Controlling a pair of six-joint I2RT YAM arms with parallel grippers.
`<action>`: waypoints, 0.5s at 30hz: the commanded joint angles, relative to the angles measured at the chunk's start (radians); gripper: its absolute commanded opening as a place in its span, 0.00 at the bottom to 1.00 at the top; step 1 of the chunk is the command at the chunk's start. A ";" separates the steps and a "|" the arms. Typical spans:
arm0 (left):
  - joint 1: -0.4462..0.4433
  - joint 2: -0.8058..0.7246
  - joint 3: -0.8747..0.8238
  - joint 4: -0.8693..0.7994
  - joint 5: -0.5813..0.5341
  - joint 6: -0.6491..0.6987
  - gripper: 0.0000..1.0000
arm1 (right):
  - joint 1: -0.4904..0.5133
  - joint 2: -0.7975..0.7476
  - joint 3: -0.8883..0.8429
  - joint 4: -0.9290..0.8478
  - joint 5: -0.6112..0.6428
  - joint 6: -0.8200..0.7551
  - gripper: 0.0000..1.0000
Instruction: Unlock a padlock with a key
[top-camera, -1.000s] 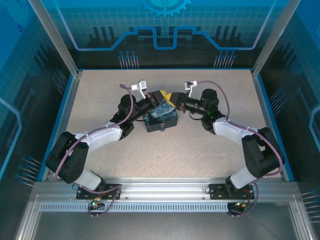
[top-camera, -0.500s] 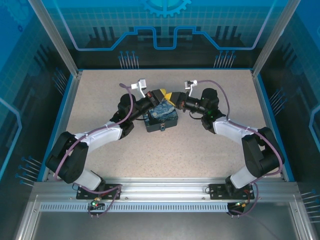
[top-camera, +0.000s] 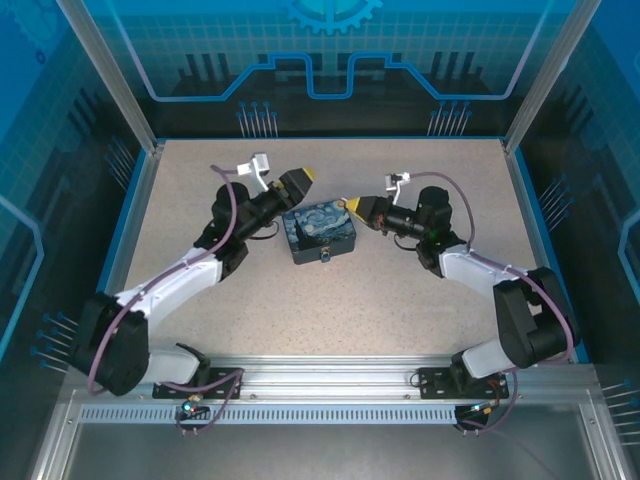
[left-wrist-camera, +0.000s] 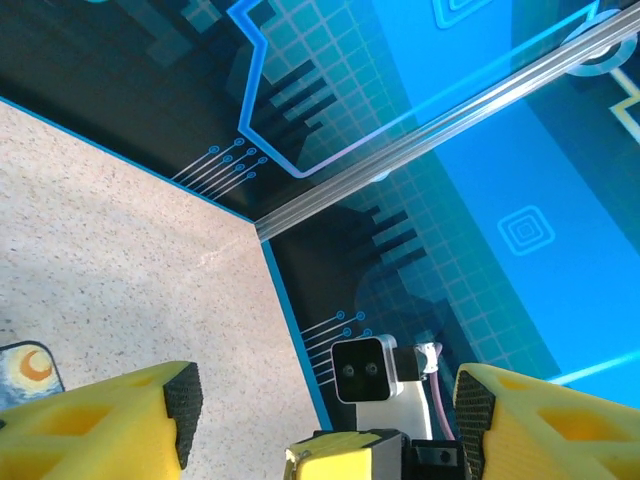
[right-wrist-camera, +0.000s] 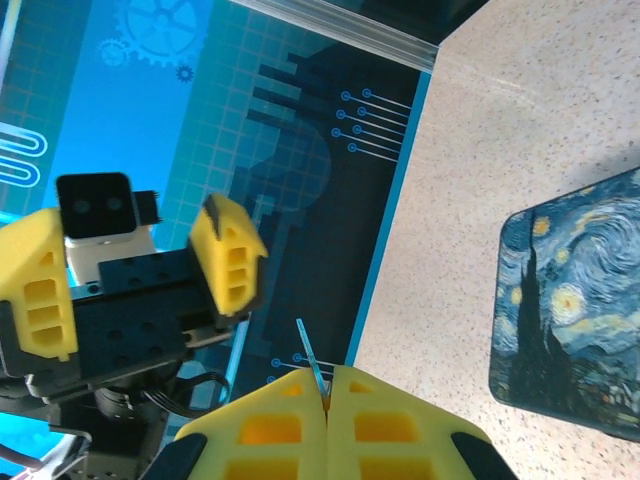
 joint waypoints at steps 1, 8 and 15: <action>-0.003 -0.053 -0.018 -0.229 0.062 0.097 0.72 | -0.034 -0.072 -0.025 -0.120 -0.035 -0.104 0.00; -0.103 -0.066 -0.128 -0.395 0.032 0.144 0.75 | -0.110 -0.098 -0.023 -0.313 -0.034 -0.203 0.00; -0.164 0.037 -0.292 -0.120 0.061 0.120 0.68 | -0.121 -0.062 -0.002 -0.358 -0.007 -0.221 0.00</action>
